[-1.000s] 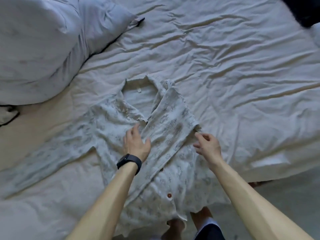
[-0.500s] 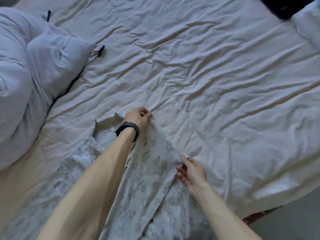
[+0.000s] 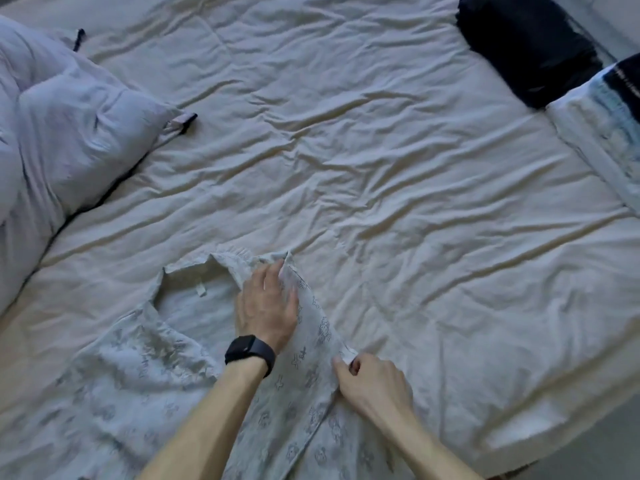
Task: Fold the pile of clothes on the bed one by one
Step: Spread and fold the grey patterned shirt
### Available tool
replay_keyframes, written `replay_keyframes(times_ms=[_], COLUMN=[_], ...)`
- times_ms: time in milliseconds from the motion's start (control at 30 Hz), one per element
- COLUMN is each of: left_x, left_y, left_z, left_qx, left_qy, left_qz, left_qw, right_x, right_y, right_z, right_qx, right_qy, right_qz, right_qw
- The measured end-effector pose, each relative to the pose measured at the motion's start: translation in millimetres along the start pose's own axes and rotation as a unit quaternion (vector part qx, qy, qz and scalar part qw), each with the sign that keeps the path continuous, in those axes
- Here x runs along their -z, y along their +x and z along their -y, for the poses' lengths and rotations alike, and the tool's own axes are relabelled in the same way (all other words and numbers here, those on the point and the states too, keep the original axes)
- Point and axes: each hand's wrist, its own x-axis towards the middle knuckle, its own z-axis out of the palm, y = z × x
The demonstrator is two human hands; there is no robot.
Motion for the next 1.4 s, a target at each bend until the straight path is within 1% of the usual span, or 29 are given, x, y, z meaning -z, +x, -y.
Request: replay_keyframes(times_ms=[33, 100, 133, 167, 200, 233, 267, 300, 333, 400, 500, 567, 633, 667, 733, 833, 867, 1000, 1100, 1233, 1300, 1333, 1400], left_x=[-5, -18, -28, -35, -44, -51, -57, -62, -66, -73, -72, -68, -61, -58, -52, -48, -48, -51, -50, -31, -8, 7, 38], left_y=[-19, -55, -72, -87, -100, -112, -124, -136, -147, -170, -201, -227, -260, -276, -305, -334, -338, -343, -341, -346, -352, -357, -366], left_z=[3, 11, 17, 22, 27, 30, 33, 36, 41, 56, 88, 110, 126, 132, 142, 157, 162, 178, 179, 192, 210, 224, 264], left_qx=[-0.016, -0.033, -0.043, -0.051, -0.058, -0.062, -0.061, -0.056, -0.047, -0.029, 0.001, 0.022, 0.072, 0.105, 0.172, 0.228, 0.233, 0.208, 0.202, 0.148, 0.146, 0.17, 0.251], left_qy=[0.011, 0.028, 0.042, 0.049, 0.048, 0.05, 0.056, 0.064, 0.073, 0.094, 0.116, 0.136, 0.14, 0.14, 0.141, 0.135, 0.137, 0.134, 0.125, 0.096, 0.081, 0.064, 0.015], left_qz=[-0.015, -0.014, -0.004, 0.007, 0.019, 0.026, 0.032, 0.041, 0.047, 0.053, 0.056, 0.065, 0.073, 0.068, 0.069, 0.086, 0.087, 0.099, 0.103, 0.085, 0.061, 0.053, 0.012], left_qw=[1.0, 0.999, 0.998, 0.997, 0.997, 0.996, 0.996, 0.996, 0.995, 0.994, 0.992, 0.988, 0.985, 0.982, 0.972, 0.96, 0.959, 0.964, 0.966, 0.981, 0.984, 0.982, 0.968], right_x=[11, 23, 19, 12, 2, -9, -22, -34, -43, -49, -42, -45, -56, -64, -85, -118, -126, -135, -132, -131, -138, -146, -171], right_y=[3, 12, 22, 31, 38, 47, 56, 65, 72, 88, 106, 103, 84, 70, 33, -5, -5, 9, -2, -37, -66, -81, -111], right_z=[8, 30, 40, 51, 61, 68, 72, 72, 69, 60, 61, 66, 65, 64, 58, 46, 42, 43, 49, 63, 79, 90, 118], right_qx=[0.035, 0.115, 0.185, 0.26, 0.325, 0.368, 0.395, 0.41, 0.424, 0.433, 0.387, 0.359, 0.329, 0.329, 0.368, 0.423, 0.42, 0.339, 0.309, 0.266, 0.284, 0.31, 0.381], right_qy=[-0.051, -0.103, -0.102, -0.092, -0.087, -0.091, -0.108, -0.146, -0.187, -0.259, -0.301, -0.315, -0.299, -0.276, -0.242, -0.285, -0.312, -0.416, -0.423, -0.406, -0.389, -0.38, -0.371], right_qz=[-0.022, -0.096, -0.166, -0.221, -0.243, -0.226, -0.184, -0.147, -0.133, -0.122, -0.099, -0.133, -0.164, -0.17, -0.161, -0.11, -0.097, -0.043, -0.033, -0.05, -0.08, -0.094, -0.111], right_qw=[0.998, 0.983, 0.963, 0.935, 0.91, 0.897, 0.893, 0.888, 0.876, 0.855, 0.866, 0.868, 0.881, 0.887, 0.883, 0.853, 0.847, 0.843, 0.851, 0.873, 0.873, 0.866, 0.84])
